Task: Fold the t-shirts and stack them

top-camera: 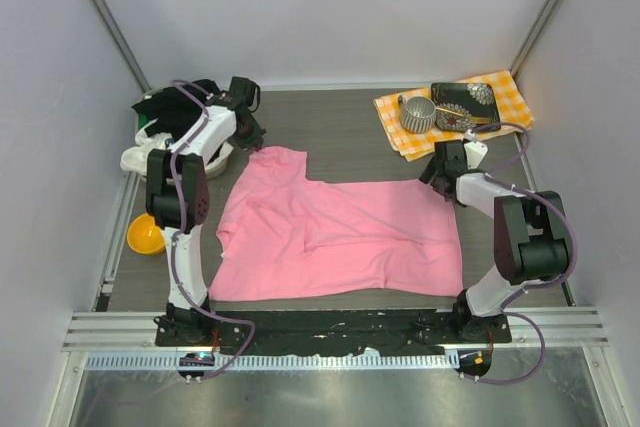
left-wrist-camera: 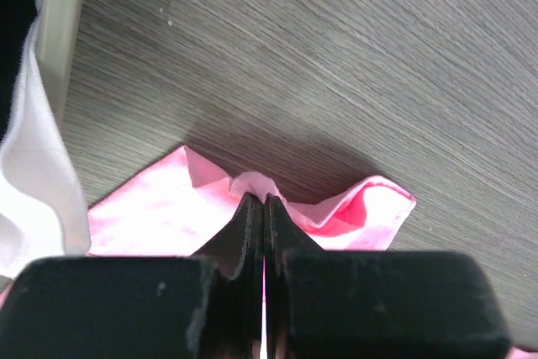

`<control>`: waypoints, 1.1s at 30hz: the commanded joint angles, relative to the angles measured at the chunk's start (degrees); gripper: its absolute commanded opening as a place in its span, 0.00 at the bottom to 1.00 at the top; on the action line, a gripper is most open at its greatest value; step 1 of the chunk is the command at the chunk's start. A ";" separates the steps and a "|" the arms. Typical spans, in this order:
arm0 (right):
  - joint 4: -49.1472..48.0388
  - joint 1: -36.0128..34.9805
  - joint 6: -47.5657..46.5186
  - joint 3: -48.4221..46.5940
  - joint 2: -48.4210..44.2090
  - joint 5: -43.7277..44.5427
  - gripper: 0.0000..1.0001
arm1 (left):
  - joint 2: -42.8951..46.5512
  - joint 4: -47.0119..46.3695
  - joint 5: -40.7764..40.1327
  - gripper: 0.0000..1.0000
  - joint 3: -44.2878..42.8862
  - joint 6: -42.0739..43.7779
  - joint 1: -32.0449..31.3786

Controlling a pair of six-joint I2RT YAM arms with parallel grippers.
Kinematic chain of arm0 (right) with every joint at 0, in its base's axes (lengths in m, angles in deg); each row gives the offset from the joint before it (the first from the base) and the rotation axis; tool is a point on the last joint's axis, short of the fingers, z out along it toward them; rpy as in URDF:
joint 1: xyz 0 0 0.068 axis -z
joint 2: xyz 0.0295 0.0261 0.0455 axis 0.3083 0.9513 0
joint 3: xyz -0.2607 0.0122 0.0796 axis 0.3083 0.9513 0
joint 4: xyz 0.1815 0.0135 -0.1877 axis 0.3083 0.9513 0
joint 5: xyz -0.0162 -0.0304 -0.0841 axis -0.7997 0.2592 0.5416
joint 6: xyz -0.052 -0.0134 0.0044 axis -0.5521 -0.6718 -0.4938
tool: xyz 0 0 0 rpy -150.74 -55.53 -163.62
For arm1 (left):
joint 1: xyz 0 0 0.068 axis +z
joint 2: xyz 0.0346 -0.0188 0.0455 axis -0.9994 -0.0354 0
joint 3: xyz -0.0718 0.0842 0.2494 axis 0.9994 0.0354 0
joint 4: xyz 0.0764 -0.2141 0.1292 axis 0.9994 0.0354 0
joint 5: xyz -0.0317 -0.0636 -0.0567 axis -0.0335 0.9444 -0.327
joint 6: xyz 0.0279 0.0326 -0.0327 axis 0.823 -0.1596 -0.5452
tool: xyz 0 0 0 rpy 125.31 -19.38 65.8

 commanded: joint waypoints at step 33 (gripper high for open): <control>-11.39 7.10 0.96 0.27 4.96 -15.30 0.45 | 7.45 -6.24 3.77 0.00 8.52 -1.85 1.51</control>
